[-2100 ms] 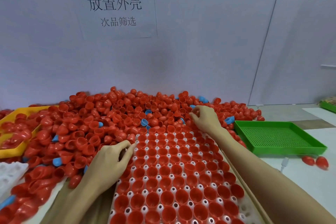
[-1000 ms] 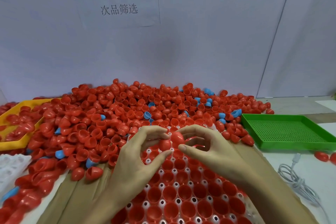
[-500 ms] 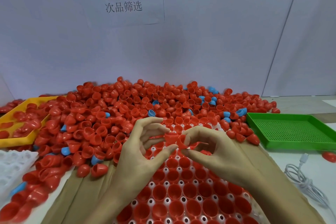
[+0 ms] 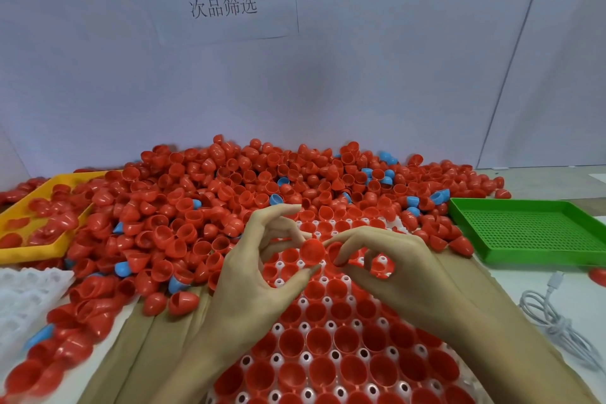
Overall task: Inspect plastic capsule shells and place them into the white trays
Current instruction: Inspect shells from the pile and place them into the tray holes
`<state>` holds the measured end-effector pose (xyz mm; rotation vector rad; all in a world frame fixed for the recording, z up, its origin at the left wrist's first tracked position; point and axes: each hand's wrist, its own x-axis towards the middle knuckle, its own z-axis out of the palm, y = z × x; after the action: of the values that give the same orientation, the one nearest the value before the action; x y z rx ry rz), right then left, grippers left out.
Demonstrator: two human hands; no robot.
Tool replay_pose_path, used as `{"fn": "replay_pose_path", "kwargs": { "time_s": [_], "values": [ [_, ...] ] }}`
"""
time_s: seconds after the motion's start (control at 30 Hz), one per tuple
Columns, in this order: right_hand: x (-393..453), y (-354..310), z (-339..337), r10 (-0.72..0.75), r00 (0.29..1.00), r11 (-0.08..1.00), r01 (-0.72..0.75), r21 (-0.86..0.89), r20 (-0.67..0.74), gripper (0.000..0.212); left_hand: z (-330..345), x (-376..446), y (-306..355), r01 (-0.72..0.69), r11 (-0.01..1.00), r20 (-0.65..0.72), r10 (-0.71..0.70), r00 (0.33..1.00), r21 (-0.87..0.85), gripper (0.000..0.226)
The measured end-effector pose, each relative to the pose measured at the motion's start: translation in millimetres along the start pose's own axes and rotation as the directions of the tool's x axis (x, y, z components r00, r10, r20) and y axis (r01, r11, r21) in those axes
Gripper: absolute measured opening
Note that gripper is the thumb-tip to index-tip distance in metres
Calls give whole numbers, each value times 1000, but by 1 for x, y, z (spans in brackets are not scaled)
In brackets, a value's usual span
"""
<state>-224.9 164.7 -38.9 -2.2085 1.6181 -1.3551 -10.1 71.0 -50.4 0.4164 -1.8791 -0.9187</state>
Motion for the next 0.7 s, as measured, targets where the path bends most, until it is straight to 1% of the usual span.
{"fn": "replay_pose_path", "kwargs": {
  "time_s": [0.07,0.17,0.23,0.4,0.53,0.6,0.67,0.7],
  "values": [
    [0,0,0,25,1000,999,-25,20,-2,26,0,0,-2,-1,1000,2,1,1000,15,73],
    [0,-3,1,70,997,994,-68,83,-14,40,-1,0,-2,-4,1000,-2,4,1000,13,73],
    [1,-5,1,89,996,988,-84,129,-31,46,-1,0,-1,0,1000,0,0,1000,5,71],
    [1,-6,2,96,994,981,-84,175,-57,40,-1,1,4,0,999,19,1,1000,-40,68],
    [1,-7,3,97,993,980,-85,177,-62,38,0,1,5,27,998,26,-26,999,-51,66],
    [0,-9,3,125,991,969,-112,219,-46,37,-1,2,5,83,989,57,-76,995,-122,59],
    [-2,-13,4,167,986,954,-160,252,-5,36,-3,3,5,197,951,141,-167,976,-238,45],
    [-2,-15,4,181,983,945,-178,276,17,31,-3,4,5,257,926,178,-214,961,-275,38]
  ]
}}
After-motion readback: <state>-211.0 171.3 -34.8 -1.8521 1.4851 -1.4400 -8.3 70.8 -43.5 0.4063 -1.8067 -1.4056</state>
